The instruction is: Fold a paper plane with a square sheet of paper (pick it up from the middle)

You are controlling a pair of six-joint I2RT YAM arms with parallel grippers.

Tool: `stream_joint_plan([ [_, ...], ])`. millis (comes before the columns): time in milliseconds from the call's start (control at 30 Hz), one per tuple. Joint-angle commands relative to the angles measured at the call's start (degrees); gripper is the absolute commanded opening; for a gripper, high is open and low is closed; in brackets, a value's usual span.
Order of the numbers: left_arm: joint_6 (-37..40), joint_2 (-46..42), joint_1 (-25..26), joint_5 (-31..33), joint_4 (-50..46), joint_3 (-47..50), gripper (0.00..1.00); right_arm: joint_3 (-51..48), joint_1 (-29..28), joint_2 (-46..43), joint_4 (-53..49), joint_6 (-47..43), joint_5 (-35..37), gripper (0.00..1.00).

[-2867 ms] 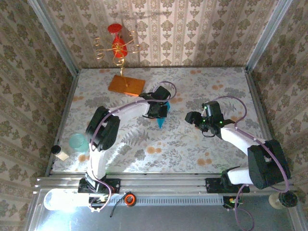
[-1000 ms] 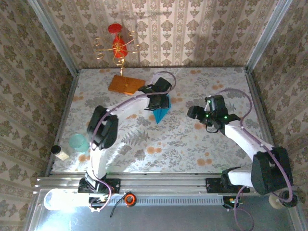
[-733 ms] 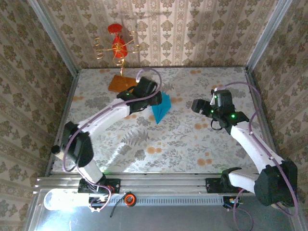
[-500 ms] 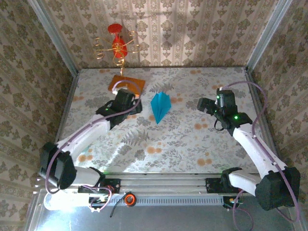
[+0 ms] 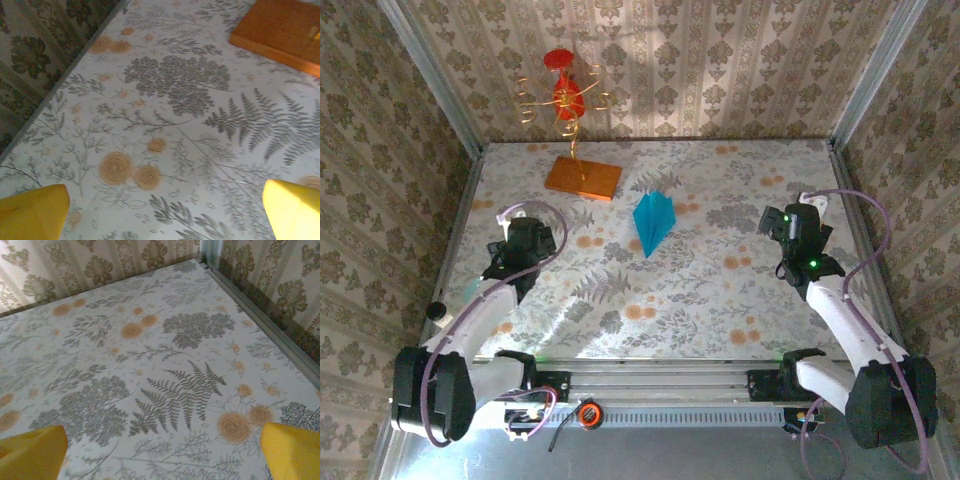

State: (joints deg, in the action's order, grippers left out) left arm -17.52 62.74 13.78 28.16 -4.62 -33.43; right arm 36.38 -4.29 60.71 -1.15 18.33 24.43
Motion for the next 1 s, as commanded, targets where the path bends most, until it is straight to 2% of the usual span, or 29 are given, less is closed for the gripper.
stream_joint_plan([
  [0,7.67,1.64,-2.56,1.21,8.26,1.42,1.00,-4.82,0.54,2.98,12.01,-3.44,2.70,1.00],
  [100,10.11,2.33,-5.63,-0.58,13.64,3.20,1.00,-7.17,0.60,6.17,17.56,-5.13,2.08,1.00],
  [233,11.12,4.32,-11.58,-9.02,23.81,7.92,1.00,-8.75,0.78,11.23,24.07,-8.31,0.20,1.00],
  [433,16.96,8.22,-12.47,-19.17,40.17,13.13,1.00,-12.35,1.72,13.87,33.55,-12.62,-6.09,1.00],
  [533,17.17,11.02,-12.55,-23.63,44.77,13.39,1.00,-14.13,2.88,14.46,39.15,-13.50,-8.93,1.00],
  [600,17.71,13.82,-12.64,-25.29,48.83,13.46,1.00,-14.29,3.86,15.01,40.79,-13.50,-11.28,1.00],
  [700,19.67,16.09,-12.90,-27.48,47.82,11.28,1.00,-14.55,5.48,16.81,44.21,-12.22,-15.95,1.00],
  [833,19.81,20.92,-14.14,-28.88,52.48,10.97,1.00,-15.46,5.70,23.01,51.42,-12.89,-19.74,1.00],
  [967,19.84,23.89,-14.39,-29.37,54.92,10.69,1.00,-15.44,5.70,24.92,52.84,-13.35,-20.85,1.00],
])
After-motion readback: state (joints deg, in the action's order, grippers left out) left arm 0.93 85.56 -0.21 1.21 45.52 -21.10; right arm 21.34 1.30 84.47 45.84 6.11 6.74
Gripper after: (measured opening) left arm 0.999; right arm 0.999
